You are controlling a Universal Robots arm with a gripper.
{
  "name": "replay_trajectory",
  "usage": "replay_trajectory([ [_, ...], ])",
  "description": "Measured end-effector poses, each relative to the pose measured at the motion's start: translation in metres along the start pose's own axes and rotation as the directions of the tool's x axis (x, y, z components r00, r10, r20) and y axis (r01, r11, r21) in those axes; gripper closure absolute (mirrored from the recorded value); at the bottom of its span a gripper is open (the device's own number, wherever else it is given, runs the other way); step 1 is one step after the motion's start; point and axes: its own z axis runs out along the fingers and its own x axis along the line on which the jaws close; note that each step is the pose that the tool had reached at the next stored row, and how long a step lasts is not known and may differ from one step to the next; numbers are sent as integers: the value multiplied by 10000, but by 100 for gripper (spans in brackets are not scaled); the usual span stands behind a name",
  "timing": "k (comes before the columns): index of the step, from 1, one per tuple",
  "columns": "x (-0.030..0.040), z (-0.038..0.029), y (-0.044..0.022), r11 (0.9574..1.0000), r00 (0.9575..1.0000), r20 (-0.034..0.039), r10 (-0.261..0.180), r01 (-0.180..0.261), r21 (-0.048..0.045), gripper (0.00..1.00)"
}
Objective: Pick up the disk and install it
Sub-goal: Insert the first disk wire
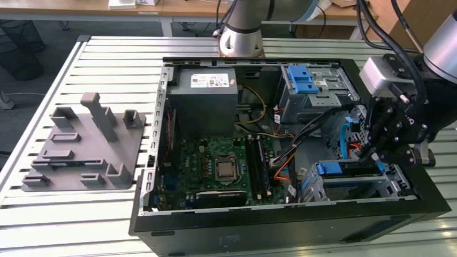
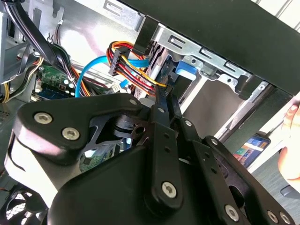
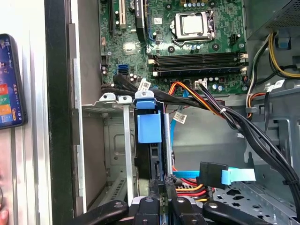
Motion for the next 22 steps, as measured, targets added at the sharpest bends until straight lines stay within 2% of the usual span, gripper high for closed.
replay_trajectory([
  [15,-2,71,-3,10000,10000,-2,0,0,-16,84],
  [22,-2,78,-3,10000,10000,1,1,-1,-17,83],
])
